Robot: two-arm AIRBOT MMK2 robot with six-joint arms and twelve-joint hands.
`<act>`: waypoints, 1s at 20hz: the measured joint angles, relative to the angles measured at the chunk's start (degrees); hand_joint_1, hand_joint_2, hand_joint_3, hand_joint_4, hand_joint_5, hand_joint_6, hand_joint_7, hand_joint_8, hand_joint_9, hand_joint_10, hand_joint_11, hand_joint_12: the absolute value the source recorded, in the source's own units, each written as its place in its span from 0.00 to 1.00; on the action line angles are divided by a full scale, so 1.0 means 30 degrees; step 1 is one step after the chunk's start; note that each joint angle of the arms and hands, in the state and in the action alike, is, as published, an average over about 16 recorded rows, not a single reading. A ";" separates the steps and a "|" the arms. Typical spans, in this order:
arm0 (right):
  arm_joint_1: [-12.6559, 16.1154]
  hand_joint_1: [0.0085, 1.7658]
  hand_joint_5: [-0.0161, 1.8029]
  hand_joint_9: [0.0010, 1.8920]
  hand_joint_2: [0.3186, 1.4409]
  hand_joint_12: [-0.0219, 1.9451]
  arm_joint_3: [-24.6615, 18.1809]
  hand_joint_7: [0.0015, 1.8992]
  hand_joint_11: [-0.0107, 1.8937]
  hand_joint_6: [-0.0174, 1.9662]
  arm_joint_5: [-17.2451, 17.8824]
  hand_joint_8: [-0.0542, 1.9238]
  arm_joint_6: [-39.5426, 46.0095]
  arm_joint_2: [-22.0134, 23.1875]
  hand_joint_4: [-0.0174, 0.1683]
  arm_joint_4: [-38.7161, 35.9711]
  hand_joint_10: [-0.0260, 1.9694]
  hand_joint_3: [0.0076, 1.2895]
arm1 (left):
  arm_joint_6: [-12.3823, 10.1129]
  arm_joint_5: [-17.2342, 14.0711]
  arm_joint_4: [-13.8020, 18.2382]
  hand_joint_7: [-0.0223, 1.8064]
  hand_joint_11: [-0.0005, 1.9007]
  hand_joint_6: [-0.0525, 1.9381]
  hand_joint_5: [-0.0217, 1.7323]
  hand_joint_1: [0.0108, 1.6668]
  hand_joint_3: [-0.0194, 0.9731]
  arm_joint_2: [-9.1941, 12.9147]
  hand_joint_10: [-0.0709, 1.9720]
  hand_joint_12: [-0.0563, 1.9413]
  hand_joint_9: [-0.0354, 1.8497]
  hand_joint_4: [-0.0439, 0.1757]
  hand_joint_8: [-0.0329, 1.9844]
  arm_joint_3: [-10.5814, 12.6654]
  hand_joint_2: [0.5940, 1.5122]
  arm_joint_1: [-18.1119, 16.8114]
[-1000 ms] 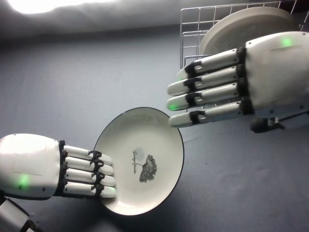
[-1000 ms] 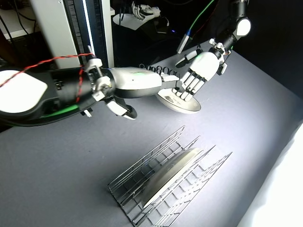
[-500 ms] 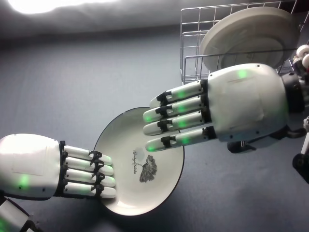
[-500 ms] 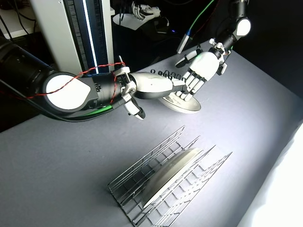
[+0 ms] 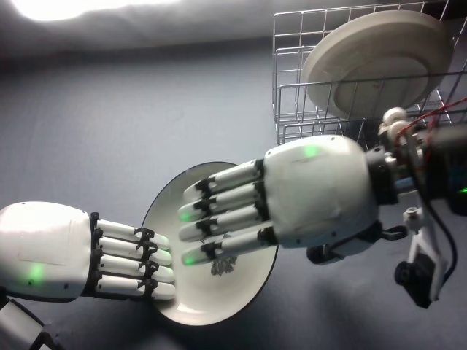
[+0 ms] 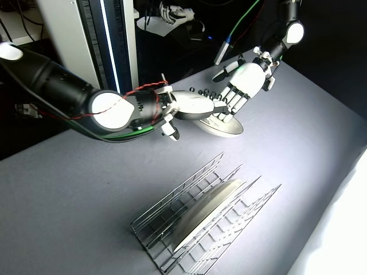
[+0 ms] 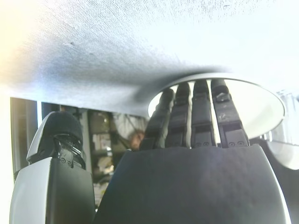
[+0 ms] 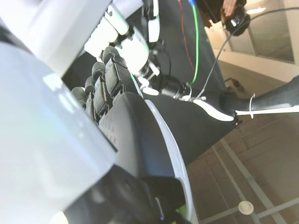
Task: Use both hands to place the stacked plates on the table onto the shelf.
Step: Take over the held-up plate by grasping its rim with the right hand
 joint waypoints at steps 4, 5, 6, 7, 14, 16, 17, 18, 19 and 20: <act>-0.0141 0.64 0.02 0.01 0.45 0.20 0.0769 0.01 0.01 0.02 -0.0370 0.04 -0.0006 -0.0993 0.12 0.0115 0.02 0.01 | -0.0011 -0.0016 0.0094 0.04 0.01 0.01 0.03 0.00 0.03 -0.0005 0.02 0.05 0.04 0.15 0.01 0.0027 0.61 -0.0048; -0.0160 0.64 0.02 0.01 0.44 0.20 0.0971 0.01 0.01 0.02 -0.0431 0.04 -0.0010 -0.1217 0.12 0.0135 0.02 0.01 | -0.0015 -0.0021 0.0118 0.04 0.01 0.01 0.03 0.00 0.03 -0.0007 0.02 0.05 0.04 0.15 0.01 0.0035 0.61 -0.0061; -0.0173 0.64 0.02 0.01 0.44 0.20 0.1175 0.01 0.01 0.02 -0.0487 0.04 -0.0014 -0.1434 0.12 0.0150 0.02 0.01 | -0.0020 -0.0027 0.0142 0.04 0.01 0.01 0.03 0.00 0.03 -0.0008 0.02 0.05 0.04 0.15 0.01 0.0043 0.61 -0.0073; -0.0180 0.64 0.02 0.01 0.44 0.20 0.1380 0.01 0.01 0.02 -0.0538 0.04 -0.0017 -0.1642 0.12 0.0166 0.02 0.01 | -0.0025 -0.0034 0.0166 0.04 0.01 0.01 0.03 0.00 0.03 -0.0009 0.02 0.05 0.04 0.15 0.01 0.0050 0.61 -0.0086; 0.0026 0.64 0.05 0.04 0.46 0.32 0.2557 0.04 0.01 0.02 -0.1019 0.04 -0.0138 -0.2919 0.11 0.0334 0.03 0.01 | -0.0050 -0.0086 0.0306 0.04 0.01 0.01 0.02 0.00 0.03 -0.0025 0.02 0.05 0.04 0.15 0.01 0.0071 0.61 -0.0167; 0.0121 0.63 0.08 0.06 0.46 0.38 0.2703 0.07 0.01 0.02 -0.1153 0.04 -0.0197 -0.3199 0.11 0.0439 0.03 0.00 | -0.0059 -0.0125 0.0338 0.04 0.01 0.01 0.02 0.00 0.03 -0.0036 0.02 0.05 0.05 0.15 0.01 0.0075 0.60 -0.0184; 0.0169 0.63 0.10 0.08 0.47 0.41 0.2753 0.08 0.01 0.02 -0.1230 0.04 -0.0227 -0.3321 0.12 0.0493 0.03 0.01 | -0.0063 -0.0145 0.0355 0.04 0.01 0.01 0.02 0.00 0.03 -0.0042 0.02 0.05 0.05 0.15 0.01 0.0077 0.60 -0.0192; 0.0217 0.63 0.12 0.10 0.47 0.44 0.2794 0.10 0.01 0.03 -0.1314 0.04 -0.0259 -0.3434 0.12 0.0545 0.04 0.01 | -0.0065 -0.0166 0.0369 0.04 0.01 0.01 0.02 0.00 0.03 -0.0047 0.02 0.05 0.05 0.15 0.01 0.0079 0.60 -0.0198; 0.0264 0.63 0.14 0.11 0.48 0.48 0.2829 0.12 0.02 0.03 -0.1404 0.04 -0.0294 -0.3540 0.12 0.0596 0.04 0.01 | -0.0067 -0.0186 0.0380 0.04 0.01 0.01 0.02 0.00 0.03 -0.0052 0.03 0.05 0.05 0.15 0.01 0.0080 0.60 -0.0201; 0.0306 0.62 0.16 0.13 0.48 0.51 0.2861 0.14 0.02 0.03 -0.1492 0.04 -0.0332 -0.3640 0.12 0.0649 0.05 0.01 | -0.0068 -0.0206 0.0391 0.04 0.01 0.01 0.02 0.00 0.03 -0.0057 0.03 0.06 0.05 0.15 0.01 0.0080 0.60 -0.0204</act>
